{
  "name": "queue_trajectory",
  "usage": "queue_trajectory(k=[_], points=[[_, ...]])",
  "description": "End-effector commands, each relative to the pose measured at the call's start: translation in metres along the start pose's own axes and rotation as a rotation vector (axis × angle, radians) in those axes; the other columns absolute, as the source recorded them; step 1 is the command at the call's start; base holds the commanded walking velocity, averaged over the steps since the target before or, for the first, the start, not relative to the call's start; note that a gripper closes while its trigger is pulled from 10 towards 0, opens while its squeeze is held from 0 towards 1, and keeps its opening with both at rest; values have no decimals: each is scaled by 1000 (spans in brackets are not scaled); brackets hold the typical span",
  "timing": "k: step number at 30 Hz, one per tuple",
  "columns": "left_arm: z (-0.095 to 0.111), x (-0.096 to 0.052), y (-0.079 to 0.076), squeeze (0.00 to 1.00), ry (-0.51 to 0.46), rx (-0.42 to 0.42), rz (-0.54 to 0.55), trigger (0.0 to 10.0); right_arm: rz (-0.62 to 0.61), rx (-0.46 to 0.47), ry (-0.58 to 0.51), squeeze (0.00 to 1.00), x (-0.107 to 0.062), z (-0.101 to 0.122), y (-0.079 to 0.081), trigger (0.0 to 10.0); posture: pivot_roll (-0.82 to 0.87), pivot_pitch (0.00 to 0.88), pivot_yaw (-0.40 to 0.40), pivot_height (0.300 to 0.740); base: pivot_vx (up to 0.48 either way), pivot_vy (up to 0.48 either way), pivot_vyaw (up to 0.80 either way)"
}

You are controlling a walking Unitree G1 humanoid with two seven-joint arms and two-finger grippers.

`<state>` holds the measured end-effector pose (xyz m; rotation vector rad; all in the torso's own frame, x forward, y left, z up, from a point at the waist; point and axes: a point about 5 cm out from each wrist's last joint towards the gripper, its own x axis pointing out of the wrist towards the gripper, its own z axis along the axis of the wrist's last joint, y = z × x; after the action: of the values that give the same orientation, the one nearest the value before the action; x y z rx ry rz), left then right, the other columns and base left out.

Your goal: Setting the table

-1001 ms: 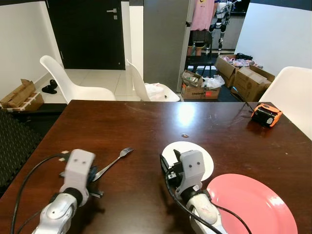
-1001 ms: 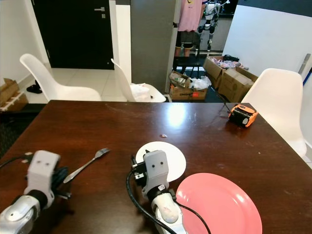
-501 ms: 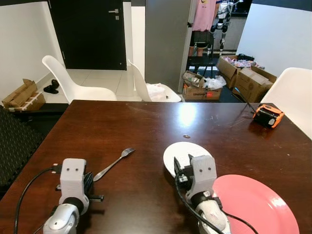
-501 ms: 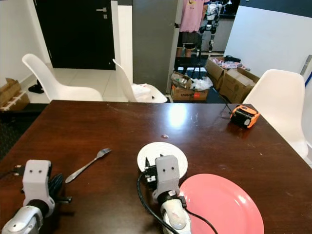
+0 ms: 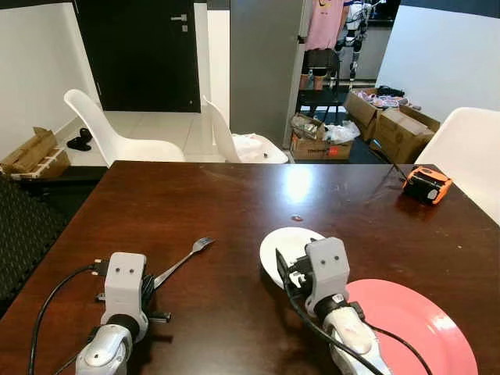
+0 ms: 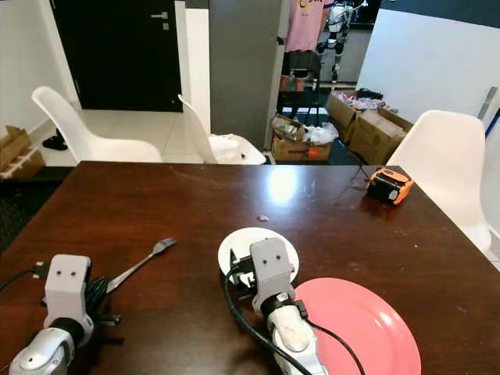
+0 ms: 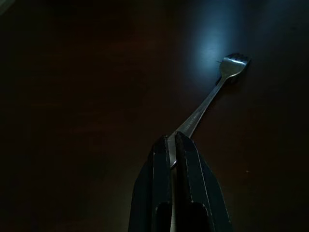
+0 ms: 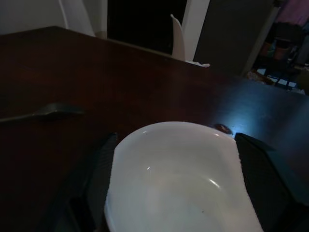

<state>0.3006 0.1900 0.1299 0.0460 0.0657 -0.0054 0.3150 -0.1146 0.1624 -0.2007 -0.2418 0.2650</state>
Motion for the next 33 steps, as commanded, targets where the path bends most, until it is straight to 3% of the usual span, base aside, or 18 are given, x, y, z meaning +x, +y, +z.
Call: queue_trajectory(k=[1,2,9,19,20,21,22,33], points=[[-6,-3,-1,0,15,16,-3,10000,31,-26,47,1000,-6,-6,4,10000,24,120,73,740,0,0,0],[-6,-2,-2,0,14,19,-7,10000,61,-58,77,0,-9,-9,7,10000,23,120,74,740,0,0,0],[-5,-1,-3,0,12,23,-14,10000,151,-116,208,0,-19,-23,12,10000,17,116,74,740,0,0,0],[-4,0,-6,0,7,20,-23,10000,112,-71,323,0,-15,-41,-5,9922,26,102,75,740,0,0,0],[-4,0,-6,0,7,20,-22,10000,110,-58,335,0,-15,-43,-6,5098,27,101,75,740,0,0,0],[-4,0,-5,0,7,21,-22,10000,111,-52,345,0,-15,-45,-6,3882,28,100,75,740,0,0,0],[-4,0,-5,0,6,21,-21,10000,117,-46,353,0,-15,-47,-5,0,28,99,75,740,0,0,0],[-3,1,-5,0,2,24,-21,10000,135,-15,356,0,-16,-53,0,0,30,92,77,740,0,0,0]])
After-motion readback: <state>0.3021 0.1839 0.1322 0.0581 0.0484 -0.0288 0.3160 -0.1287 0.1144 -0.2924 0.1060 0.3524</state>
